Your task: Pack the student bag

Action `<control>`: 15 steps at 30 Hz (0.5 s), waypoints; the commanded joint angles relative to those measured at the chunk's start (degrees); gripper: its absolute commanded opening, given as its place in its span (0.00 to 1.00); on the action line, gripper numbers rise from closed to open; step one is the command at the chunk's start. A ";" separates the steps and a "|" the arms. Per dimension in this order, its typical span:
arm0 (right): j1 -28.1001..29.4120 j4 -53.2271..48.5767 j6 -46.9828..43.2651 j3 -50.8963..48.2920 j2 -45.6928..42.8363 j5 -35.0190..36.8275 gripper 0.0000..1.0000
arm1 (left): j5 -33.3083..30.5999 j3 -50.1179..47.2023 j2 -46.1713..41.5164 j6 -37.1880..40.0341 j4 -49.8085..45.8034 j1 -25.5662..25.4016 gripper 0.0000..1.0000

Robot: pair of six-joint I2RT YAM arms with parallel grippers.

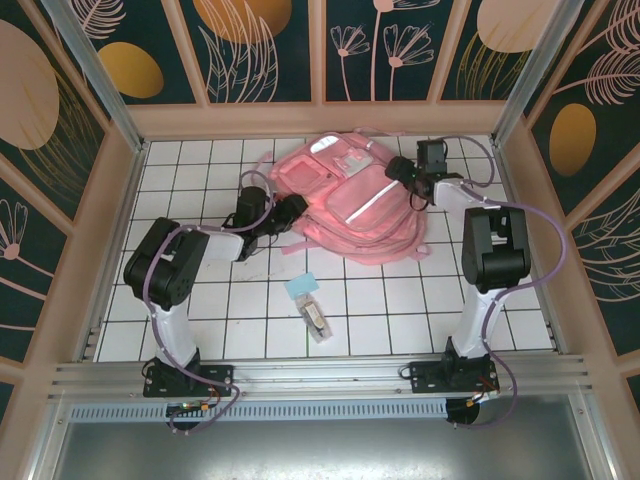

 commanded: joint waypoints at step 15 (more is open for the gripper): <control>25.68 -5.37 25.49 -15.87 -26.54 -0.71 0.72 | -0.28 3.02 -0.01 4.96 -5.50 5.96 0.77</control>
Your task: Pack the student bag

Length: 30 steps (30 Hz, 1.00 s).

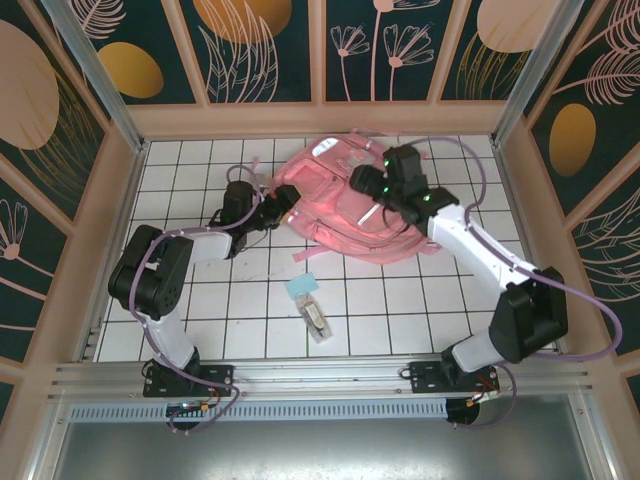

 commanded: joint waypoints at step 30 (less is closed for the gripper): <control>16.30 26.15 33.49 -2.67 25.40 5.08 0.35 | 3.42 -4.22 8.41 -7.14 17.61 0.32 0.69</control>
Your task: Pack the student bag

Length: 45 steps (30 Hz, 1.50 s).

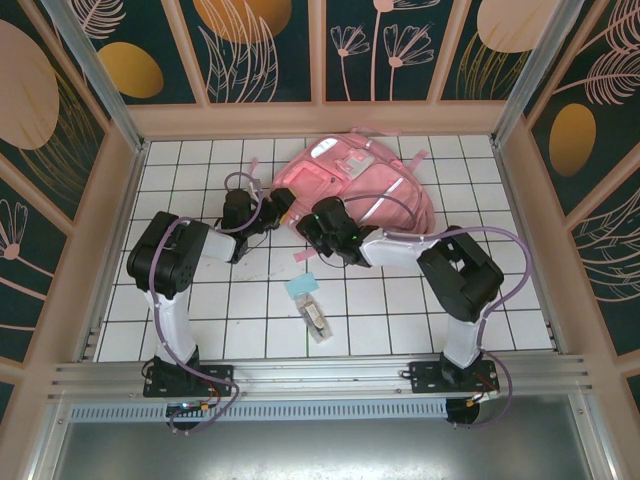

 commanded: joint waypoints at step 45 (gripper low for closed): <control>-2.10 -31.39 -30.13 -10.17 -17.71 -5.34 0.00 | -9.11 15.16 11.68 -5.96 -5.74 1.36 0.69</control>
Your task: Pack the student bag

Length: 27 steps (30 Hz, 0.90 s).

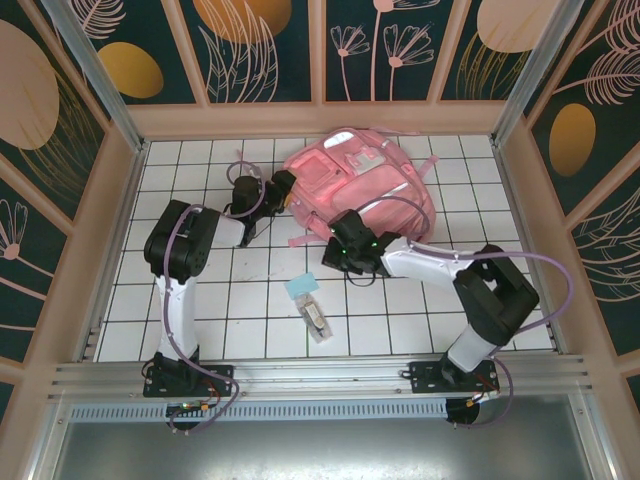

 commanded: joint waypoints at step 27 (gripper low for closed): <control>-32.92 -0.02 -14.07 -5.78 -3.70 11.37 0.28 | 3.76 -16.63 -13.60 2.12 -3.06 -6.53 0.67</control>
